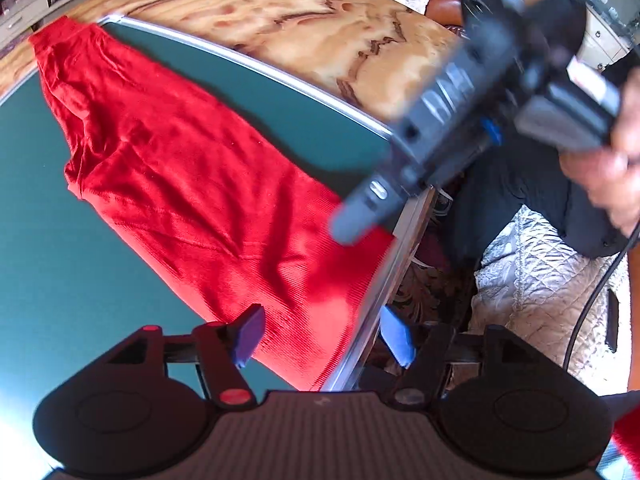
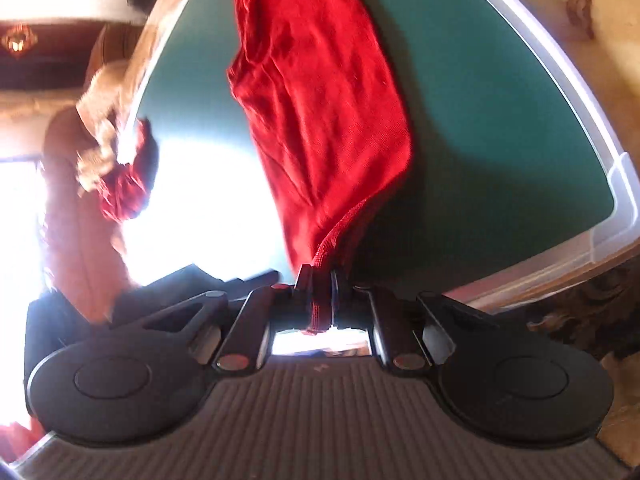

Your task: Fold clothes

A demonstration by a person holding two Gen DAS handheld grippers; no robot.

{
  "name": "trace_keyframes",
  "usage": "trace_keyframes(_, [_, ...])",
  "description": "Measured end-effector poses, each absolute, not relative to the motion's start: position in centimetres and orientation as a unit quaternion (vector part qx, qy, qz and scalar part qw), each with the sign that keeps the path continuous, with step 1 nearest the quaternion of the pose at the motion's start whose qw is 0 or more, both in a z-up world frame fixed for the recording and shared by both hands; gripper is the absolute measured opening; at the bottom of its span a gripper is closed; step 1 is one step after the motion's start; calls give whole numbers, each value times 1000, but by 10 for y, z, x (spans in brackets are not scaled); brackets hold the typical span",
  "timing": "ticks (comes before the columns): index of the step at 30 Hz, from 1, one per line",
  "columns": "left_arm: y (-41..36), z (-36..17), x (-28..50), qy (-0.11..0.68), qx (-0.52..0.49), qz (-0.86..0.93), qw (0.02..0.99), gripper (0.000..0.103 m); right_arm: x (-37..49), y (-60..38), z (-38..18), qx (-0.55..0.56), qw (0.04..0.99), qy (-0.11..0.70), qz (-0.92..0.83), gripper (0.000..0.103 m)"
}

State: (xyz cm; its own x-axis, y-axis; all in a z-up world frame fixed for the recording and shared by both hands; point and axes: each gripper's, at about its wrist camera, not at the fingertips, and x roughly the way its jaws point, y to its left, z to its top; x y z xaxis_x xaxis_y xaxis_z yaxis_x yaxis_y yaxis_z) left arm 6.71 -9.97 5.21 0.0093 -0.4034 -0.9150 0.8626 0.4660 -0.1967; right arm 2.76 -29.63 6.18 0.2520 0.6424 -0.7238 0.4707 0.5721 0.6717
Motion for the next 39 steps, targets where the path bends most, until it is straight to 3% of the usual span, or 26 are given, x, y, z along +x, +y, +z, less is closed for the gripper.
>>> trace_keyframes(4, [-111,43,68,517,238,-416,709,66,51,-299,47,487,628,603,70,12])
trace_keyframes(5, [-111,40,72,523,226,-410,712,50,56,-300,45,483,629,605,70,12])
trace_keyframes(6, [-109,37,78,533,208,-412,709,23,56,-298,46,473,634,607,76,12])
trace_keyframes(7, [-108,34,84,543,189,-416,704,14,56,-296,46,462,639,609,83,15])
trace_keyframes(9, [-105,34,92,543,179,-423,703,11,64,-293,49,405,667,618,102,17])
trace_keyframes(14, [-99,42,108,540,181,-447,690,11,62,-277,93,132,773,597,172,58])
trace_keyframes(20, [-94,54,123,537,196,-477,668,11,42,-241,102,-156,792,513,292,62])
trace_keyframes(27, [-101,65,129,524,226,-509,644,11,63,-189,88,-238,785,407,401,61])
trace_keyframes(28, [-102,65,129,526,228,-511,640,11,70,-182,87,-239,783,400,411,61])
trace_keyframes(30, [-104,63,129,528,235,-512,635,11,76,-182,89,-221,774,402,436,38])
trace_keyframes(31, [-104,62,129,526,241,-510,637,12,81,-181,88,-211,766,411,447,12])
trace_keyframes(34, [-106,53,130,530,244,-498,642,21,79,-187,85,-204,750,437,453,11])
trace_keyframes(36, [-106,48,130,531,249,-489,646,48,76,-192,86,-186,747,449,453,11])
trace_keyframes(39, [-106,42,127,523,261,-486,649,53,70,-201,91,-152,745,469,449,11])
